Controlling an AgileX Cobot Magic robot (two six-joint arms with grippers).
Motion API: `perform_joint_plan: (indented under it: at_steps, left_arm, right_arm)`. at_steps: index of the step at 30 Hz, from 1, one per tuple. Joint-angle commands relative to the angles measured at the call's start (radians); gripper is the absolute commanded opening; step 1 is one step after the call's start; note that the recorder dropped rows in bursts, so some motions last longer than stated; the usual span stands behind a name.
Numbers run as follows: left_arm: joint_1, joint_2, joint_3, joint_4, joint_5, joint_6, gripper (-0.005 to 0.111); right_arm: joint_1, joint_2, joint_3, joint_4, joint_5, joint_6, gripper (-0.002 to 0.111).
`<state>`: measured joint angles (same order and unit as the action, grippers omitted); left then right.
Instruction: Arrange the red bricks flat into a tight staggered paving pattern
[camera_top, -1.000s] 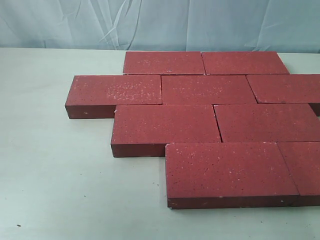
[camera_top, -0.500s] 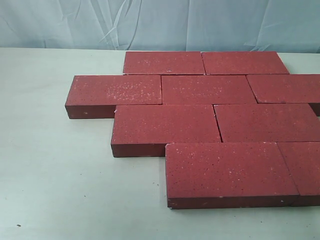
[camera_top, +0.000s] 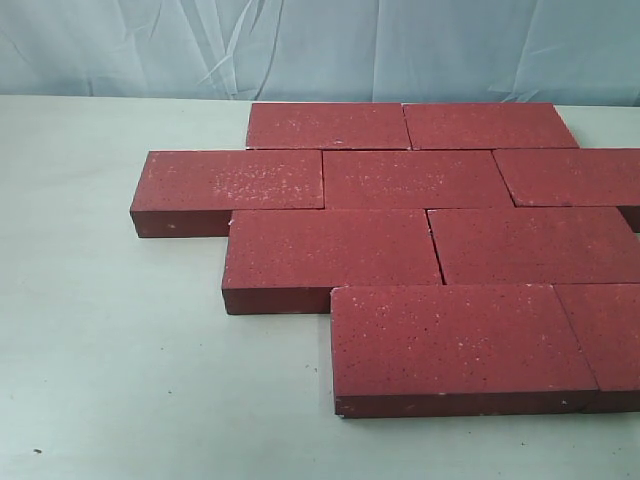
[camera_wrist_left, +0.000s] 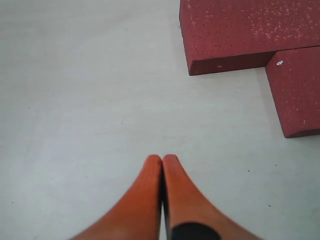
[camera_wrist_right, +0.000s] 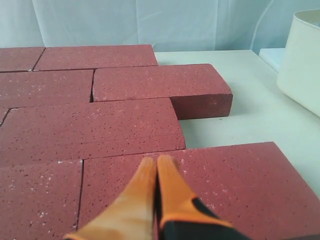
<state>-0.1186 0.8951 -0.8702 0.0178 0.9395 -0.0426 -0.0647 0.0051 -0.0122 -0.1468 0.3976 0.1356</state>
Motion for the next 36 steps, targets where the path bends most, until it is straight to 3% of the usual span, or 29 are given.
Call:
perform_joint_plan:
  at_steps: [1,36]
  left_arm:
    - [-0.003,-0.009,0.006,0.001,-0.001,-0.001,0.0]
    - [-0.003,-0.009,0.006,0.001,-0.001,-0.001,0.0]
  right_arm:
    - [-0.005,-0.005,0.003,-0.001,-0.02,-0.003,-0.001]
    - [-0.005,-0.005,0.008,-0.001,-0.037,-0.082,-0.001]
